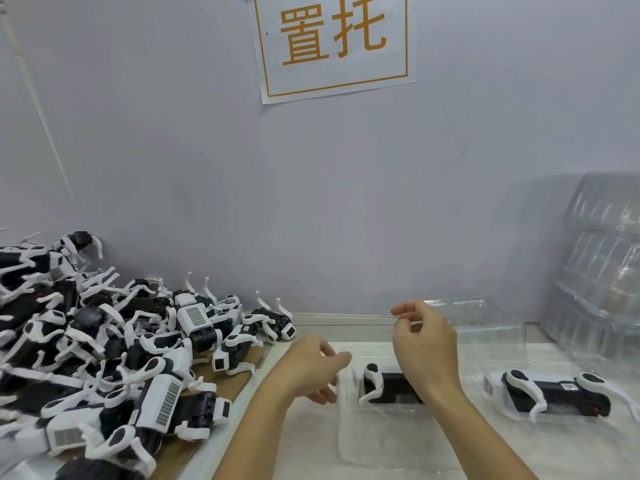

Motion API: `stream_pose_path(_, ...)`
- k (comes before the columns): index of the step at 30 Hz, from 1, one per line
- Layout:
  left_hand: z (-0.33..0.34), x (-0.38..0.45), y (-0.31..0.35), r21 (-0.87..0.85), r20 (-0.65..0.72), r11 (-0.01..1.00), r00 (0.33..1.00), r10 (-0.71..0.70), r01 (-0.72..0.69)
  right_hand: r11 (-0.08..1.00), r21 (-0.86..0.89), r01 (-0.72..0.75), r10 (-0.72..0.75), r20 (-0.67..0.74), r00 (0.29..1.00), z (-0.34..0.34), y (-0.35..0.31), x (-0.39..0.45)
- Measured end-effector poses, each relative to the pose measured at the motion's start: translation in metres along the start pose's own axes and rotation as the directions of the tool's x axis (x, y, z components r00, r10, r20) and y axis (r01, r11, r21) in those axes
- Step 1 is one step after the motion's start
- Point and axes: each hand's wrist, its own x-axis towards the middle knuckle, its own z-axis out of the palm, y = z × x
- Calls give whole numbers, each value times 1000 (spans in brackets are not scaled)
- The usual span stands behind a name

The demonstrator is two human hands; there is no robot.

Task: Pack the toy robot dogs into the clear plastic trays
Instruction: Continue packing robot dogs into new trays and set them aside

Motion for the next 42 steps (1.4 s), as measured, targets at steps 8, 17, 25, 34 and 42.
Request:
stream_pose_path(8, 9, 6, -4, -28, 25, 996, 996, 80, -79, 1000, -28, 11, -12, -16, 1000, -2, 0, 1)
stream_pose_path(17, 13, 10, -9, -93, 34, 989, 993, 117, -113, 998, -66, -19, 22, 31, 999, -6, -2, 2)
stream_pose_path(25, 20, 11, -7, -127, 67, 985, 990, 126, -117, 992, -120, -31, 42, 85, 996, -8, -4, 1)
stream_pose_path(34, 42, 3, 9, -294, 204, 947, 960, 194, -128, 993, -110, -46, 54, 67, 996, -12, -4, 5)
stream_pose_path(42, 80, -11, 28, -431, 364, 894, 883, 295, -121, 993, -100, -63, 67, 35, 997, -22, -1, 12)
